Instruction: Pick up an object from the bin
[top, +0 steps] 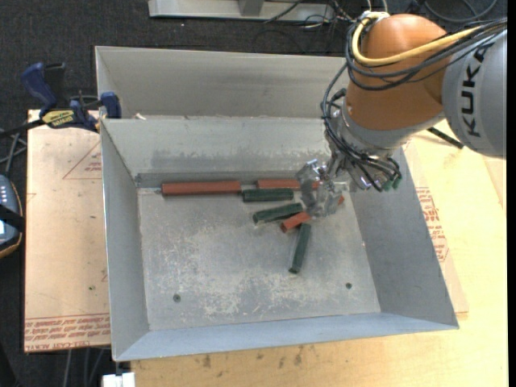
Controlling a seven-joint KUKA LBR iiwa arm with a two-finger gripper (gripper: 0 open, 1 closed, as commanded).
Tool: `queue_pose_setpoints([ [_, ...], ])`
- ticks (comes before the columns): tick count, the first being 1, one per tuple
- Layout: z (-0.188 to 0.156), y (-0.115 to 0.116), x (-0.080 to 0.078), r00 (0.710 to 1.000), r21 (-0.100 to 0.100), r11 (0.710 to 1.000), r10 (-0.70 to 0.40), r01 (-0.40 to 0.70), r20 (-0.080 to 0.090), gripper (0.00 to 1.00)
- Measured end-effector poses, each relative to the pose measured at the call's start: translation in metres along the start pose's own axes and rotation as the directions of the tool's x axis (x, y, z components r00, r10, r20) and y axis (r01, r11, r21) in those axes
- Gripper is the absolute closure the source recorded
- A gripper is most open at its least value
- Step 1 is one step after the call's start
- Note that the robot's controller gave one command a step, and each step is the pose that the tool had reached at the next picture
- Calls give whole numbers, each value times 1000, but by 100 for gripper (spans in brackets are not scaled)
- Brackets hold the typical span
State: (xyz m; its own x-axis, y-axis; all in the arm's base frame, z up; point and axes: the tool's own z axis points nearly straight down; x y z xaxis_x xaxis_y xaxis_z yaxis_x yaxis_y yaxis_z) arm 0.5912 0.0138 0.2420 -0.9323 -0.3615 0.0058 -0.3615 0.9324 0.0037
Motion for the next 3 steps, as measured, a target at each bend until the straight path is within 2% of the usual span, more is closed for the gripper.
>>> queue_pose_setpoints([
  [1,88,-21,-43,940,9,940,-340,340,11,0],
  [2,92,-21,-43,940,4,940,-340,340,6,0],
  [3,120,-17,-48,933,9,933,-360,360,11,0],
])
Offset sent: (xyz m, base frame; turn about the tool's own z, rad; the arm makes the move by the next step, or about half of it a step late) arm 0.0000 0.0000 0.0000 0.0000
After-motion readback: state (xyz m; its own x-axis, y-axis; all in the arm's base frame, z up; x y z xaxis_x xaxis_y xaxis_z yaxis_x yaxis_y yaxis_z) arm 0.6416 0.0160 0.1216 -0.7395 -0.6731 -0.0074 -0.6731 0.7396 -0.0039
